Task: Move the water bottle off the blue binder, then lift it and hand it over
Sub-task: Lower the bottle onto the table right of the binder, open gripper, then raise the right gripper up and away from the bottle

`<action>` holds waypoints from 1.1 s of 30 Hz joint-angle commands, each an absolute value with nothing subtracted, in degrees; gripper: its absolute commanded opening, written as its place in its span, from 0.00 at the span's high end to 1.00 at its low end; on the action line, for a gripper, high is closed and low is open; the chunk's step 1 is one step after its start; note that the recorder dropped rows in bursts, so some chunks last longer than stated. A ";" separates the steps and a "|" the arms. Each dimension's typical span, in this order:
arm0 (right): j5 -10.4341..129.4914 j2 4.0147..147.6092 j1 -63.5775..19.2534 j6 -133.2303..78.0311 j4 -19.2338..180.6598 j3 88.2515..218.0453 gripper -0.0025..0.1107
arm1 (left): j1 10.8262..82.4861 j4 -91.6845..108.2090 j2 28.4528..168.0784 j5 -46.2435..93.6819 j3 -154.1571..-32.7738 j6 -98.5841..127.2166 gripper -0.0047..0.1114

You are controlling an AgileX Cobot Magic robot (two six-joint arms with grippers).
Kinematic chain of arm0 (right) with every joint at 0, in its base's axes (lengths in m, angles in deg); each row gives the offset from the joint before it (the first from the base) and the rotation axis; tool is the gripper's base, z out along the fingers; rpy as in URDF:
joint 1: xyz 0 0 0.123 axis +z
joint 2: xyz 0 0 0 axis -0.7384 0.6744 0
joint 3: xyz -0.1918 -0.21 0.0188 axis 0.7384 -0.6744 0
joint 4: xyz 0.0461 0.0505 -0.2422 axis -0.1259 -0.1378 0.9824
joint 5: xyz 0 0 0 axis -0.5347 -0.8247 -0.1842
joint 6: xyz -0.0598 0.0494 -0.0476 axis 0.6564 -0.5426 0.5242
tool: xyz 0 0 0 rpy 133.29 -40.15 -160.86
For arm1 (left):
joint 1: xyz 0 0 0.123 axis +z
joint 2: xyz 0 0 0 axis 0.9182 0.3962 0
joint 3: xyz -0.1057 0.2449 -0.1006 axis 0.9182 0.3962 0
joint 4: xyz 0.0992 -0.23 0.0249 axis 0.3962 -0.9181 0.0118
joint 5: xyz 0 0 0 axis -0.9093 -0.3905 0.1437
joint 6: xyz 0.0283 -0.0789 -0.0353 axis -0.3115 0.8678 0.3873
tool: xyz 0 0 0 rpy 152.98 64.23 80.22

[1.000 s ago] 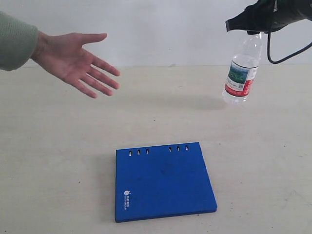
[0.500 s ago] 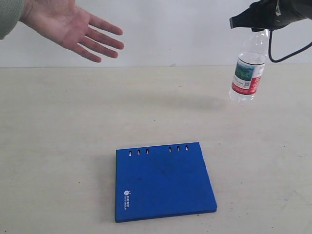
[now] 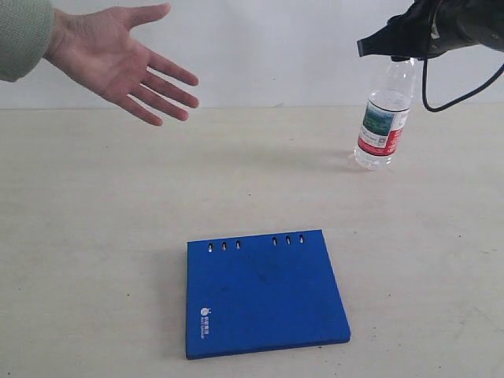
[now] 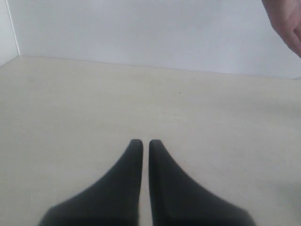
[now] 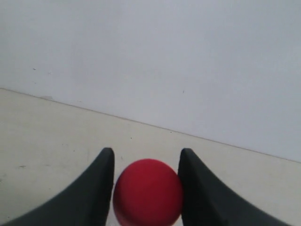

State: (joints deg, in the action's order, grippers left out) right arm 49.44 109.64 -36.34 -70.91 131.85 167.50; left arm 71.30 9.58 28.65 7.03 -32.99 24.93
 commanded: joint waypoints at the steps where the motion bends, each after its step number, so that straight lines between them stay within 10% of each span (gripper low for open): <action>1: 48.40 109.17 -36.73 -69.73 132.47 167.59 0.45 | 70.83 9.15 28.45 7.24 -32.77 24.81 0.92; 5: 44.20 108.60 -36.73 -68.74 132.47 167.70 0.18 | 70.83 9.15 28.45 7.24 -32.77 24.81 0.92; 20: 29.90 97.06 -30.28 -58.90 129.79 167.70 0.18 | 70.83 9.15 28.45 7.24 -32.77 24.81 0.92; 33: 17.16 92.48 -18.72 -51.56 120.07 167.58 0.92 | 70.83 9.15 28.45 7.24 -32.77 24.81 0.92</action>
State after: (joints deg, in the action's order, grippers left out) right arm 19.17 93.65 -20.25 -54.49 123.68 167.50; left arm 71.30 9.58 28.65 7.03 -32.99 24.93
